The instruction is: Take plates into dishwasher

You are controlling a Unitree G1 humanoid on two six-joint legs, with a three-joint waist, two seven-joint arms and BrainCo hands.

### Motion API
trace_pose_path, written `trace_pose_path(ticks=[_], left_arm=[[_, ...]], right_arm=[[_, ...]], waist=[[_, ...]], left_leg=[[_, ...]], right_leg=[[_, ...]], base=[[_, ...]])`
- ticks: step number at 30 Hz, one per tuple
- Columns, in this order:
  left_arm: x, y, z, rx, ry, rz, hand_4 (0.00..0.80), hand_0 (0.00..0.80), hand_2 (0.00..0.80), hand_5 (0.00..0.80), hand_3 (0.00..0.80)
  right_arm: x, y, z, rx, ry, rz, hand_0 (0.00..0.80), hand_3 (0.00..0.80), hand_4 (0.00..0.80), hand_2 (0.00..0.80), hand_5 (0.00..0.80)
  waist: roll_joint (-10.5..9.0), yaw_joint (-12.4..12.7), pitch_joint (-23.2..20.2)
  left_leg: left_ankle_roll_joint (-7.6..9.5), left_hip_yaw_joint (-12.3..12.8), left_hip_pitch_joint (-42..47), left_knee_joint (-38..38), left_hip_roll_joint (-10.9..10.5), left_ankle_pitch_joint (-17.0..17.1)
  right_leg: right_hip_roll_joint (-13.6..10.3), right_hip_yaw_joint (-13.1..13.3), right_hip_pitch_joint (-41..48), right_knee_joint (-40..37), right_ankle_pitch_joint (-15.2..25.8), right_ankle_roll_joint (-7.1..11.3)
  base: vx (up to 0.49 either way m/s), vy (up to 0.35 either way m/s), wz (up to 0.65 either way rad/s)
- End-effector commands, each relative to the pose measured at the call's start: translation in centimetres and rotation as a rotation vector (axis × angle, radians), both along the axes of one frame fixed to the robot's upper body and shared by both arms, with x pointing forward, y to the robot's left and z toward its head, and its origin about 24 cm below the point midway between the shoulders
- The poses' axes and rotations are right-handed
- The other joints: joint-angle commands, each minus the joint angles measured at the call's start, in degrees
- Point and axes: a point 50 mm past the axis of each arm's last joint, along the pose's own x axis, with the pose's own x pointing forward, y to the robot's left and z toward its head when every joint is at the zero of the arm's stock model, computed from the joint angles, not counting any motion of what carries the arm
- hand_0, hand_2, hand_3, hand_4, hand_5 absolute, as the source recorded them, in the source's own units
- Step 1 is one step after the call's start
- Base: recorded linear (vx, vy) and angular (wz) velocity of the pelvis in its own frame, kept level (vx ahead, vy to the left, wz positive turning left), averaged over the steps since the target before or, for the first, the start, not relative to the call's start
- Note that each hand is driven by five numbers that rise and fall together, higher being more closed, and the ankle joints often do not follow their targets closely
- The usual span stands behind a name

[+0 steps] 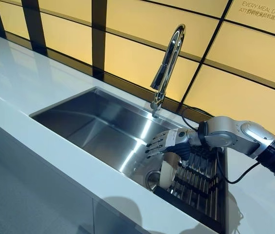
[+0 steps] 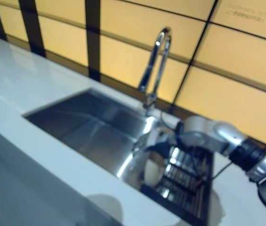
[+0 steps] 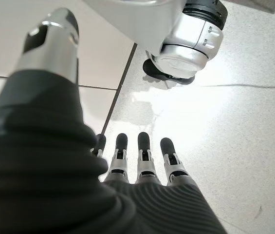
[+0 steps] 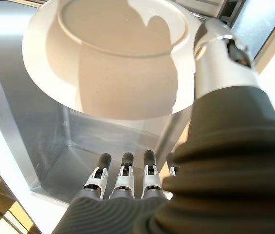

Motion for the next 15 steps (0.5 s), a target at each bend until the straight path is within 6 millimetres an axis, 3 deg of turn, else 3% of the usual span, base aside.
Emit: trace_pose_path(ticks=[1, 15], left_arm=[[1.6, 0.37, 0.52, 0.014, -0.047, -0.046, 0.0, 0.0, 0.0, 0.0, 0.0], [1.52, 0.85, 0.71, 0.026, -0.054, -0.037, 0.0, 0.0, 0.0, 0.0, 0.0]], right_arm=[[0.13, 0.17, 1.94, 0.03, -0.022, -0.019, 0.0, 0.0, 0.0, 0.0, 0.0], [0.08, -0.39, 1.77, 0.036, -0.004, -0.042, 0.0, 0.0, 0.0, 0.0, 0.0]], waist=[[-0.69, 2.43, -0.44], [-1.12, 2.23, -0.36]], left_leg=[[-2.71, 2.99, -3.0, 2.69, 2.61, 0.62], [-2.44, 3.06, -2.86, 2.16, 2.54, 0.67]], right_leg=[[-0.83, -2.18, 3.45, 0.76, -1.59, 3.33], [-0.8, -1.96, 3.27, 0.92, -1.62, 3.39]], base=[[0.0, 0.0, 0.0], [0.0, 0.0, 0.0]])
